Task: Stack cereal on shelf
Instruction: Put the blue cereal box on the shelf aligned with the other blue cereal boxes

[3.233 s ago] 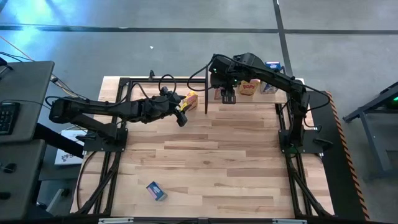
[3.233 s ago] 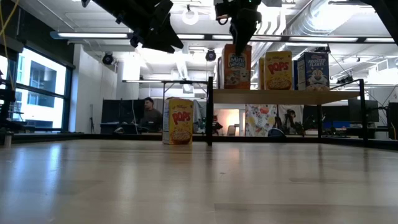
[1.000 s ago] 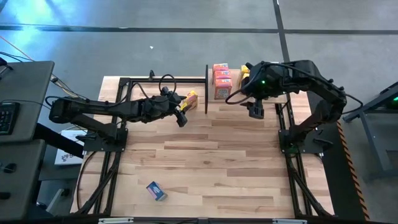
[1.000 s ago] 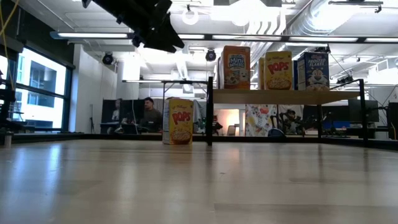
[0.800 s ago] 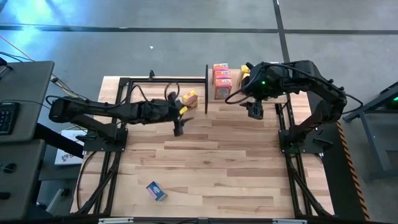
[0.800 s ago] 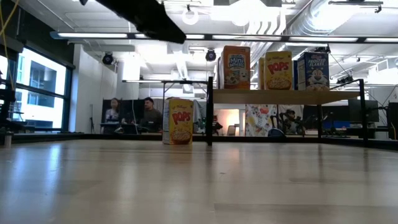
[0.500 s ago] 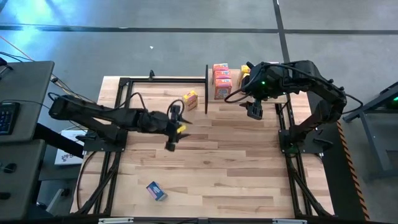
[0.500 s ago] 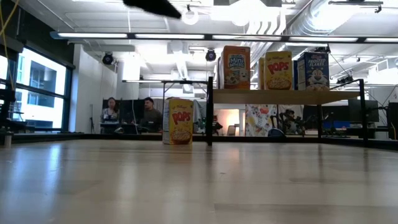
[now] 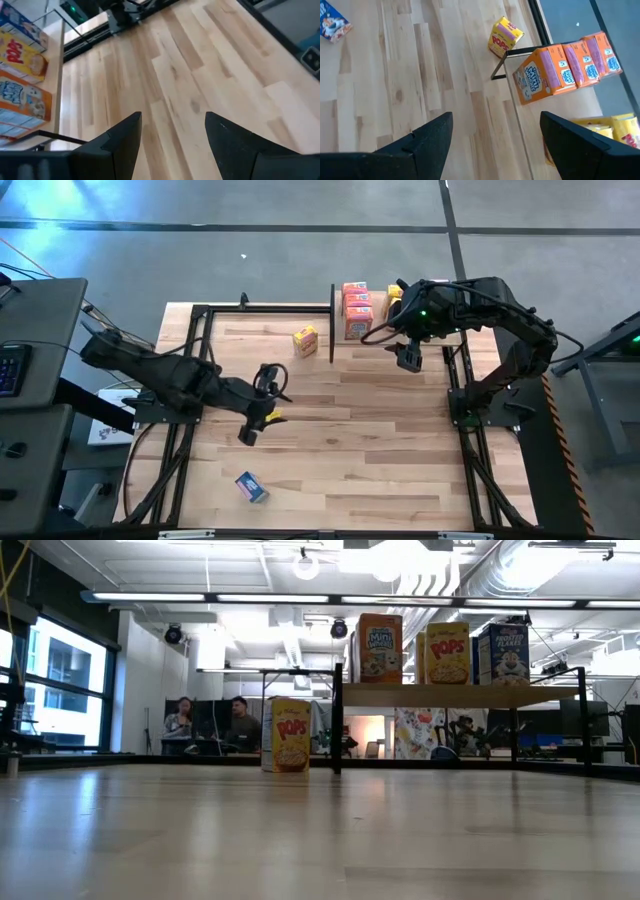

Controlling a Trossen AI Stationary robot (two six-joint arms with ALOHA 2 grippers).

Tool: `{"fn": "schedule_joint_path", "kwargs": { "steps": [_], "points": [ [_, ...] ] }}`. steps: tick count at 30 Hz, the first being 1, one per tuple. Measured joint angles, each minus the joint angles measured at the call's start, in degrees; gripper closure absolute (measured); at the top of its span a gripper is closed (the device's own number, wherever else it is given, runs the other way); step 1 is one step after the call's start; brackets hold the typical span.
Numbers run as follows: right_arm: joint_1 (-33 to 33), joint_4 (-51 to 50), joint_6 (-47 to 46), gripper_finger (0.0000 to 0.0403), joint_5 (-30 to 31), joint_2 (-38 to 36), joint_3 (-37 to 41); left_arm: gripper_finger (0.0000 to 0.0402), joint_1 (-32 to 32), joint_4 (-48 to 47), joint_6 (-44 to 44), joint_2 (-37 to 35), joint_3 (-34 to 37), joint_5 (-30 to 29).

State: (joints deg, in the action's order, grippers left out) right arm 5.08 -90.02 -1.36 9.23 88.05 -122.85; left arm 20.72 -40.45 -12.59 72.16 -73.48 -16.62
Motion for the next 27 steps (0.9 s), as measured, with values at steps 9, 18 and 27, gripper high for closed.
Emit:
{"fn": "schedule_joint_path", "kwargs": {
  "steps": [9, 18, 27],
  "points": [
    [0.00, 0.66, -1.42, 0.0110, 0.02, 0.00, 0.00, 0.0192, 3.73, -5.87, 4.57, -0.01, -7.90, -1.62],
    [0.00, 1.57, -3.34, 0.0110, 0.05, 0.00, 0.00, 0.0192, 5.63, -9.02, 2.86, 0.00, -12.01, -1.59],
    [0.00, 1.57, -5.23, 0.0110, 0.06, 0.00, 0.02, 0.0192, 5.06, -13.13, 0.49, 0.00, -12.25, -7.57]
  ]
}}
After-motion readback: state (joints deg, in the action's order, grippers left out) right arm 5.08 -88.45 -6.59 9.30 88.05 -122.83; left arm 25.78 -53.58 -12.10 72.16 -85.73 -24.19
